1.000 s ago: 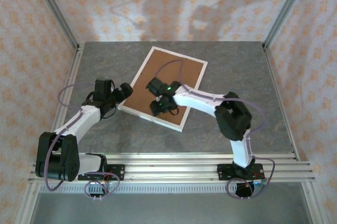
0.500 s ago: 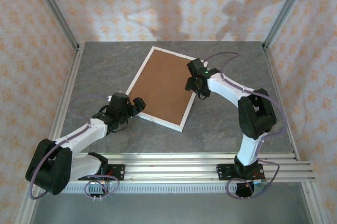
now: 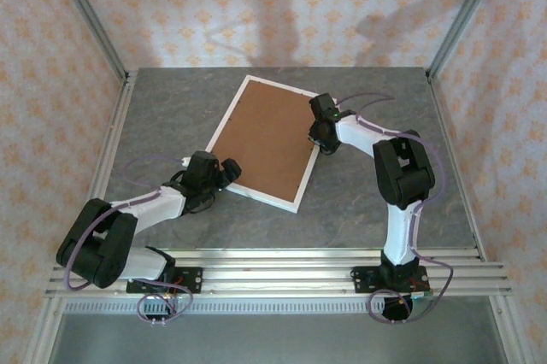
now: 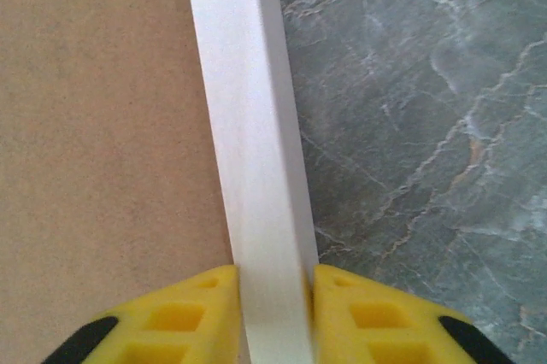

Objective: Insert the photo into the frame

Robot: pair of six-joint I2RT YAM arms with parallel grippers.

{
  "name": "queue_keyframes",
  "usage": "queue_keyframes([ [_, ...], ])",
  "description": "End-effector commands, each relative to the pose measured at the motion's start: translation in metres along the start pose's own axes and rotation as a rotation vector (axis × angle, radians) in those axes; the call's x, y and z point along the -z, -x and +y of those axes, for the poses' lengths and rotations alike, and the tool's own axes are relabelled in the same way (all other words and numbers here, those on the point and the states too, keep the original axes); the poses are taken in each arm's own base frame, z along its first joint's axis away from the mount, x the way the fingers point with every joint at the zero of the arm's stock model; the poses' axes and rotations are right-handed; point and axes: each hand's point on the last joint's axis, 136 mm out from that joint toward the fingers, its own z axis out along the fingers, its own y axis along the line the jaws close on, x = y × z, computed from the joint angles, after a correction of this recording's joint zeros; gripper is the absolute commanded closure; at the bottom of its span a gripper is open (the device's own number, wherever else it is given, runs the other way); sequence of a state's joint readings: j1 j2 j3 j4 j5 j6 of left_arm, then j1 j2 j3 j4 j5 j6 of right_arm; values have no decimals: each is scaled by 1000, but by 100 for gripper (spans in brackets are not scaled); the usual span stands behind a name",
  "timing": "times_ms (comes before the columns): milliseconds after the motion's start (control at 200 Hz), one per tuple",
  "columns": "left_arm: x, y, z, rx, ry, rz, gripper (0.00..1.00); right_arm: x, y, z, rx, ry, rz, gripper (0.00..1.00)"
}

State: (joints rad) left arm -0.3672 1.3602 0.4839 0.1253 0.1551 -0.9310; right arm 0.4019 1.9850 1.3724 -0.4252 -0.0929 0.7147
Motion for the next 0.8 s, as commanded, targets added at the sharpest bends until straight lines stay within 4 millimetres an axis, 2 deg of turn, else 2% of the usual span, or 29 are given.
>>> queue_keyframes([
  [0, -15, 12, -19, -6, -64, -49, 0, 0, -3, -11, -70, -2, -24, 80],
  [145, -23, 28, -40, -47, -93, -87, 0, 20, -17, -33, -142, 14, -47, 82],
  [310, -33, 50, -58, -112, -82, -119, 0, 39, -52, -48, -148, 29, -18, 79],
  [400, -38, 64, -63, -125, -80, -129, 0, 51, -68, -49, -130, 32, -5, 69],
  [460, -40, 75, -66, -125, -86, -134, 0, 61, -71, -49, -124, 44, -14, 56],
  [510, -41, 85, -67, -116, -86, -141, 0, 71, -66, -49, -115, 49, -32, 45],
  [586, -39, 99, -68, -112, -89, -155, 0, 88, -48, -48, -41, 32, -97, 36],
  [691, -34, 112, -66, -121, -74, -160, 0, 106, -8, -52, 62, -1, -166, 29],
  [796, -26, 116, -64, -136, -58, -158, 0, 109, 30, -46, 198, 28, -173, 20],
])
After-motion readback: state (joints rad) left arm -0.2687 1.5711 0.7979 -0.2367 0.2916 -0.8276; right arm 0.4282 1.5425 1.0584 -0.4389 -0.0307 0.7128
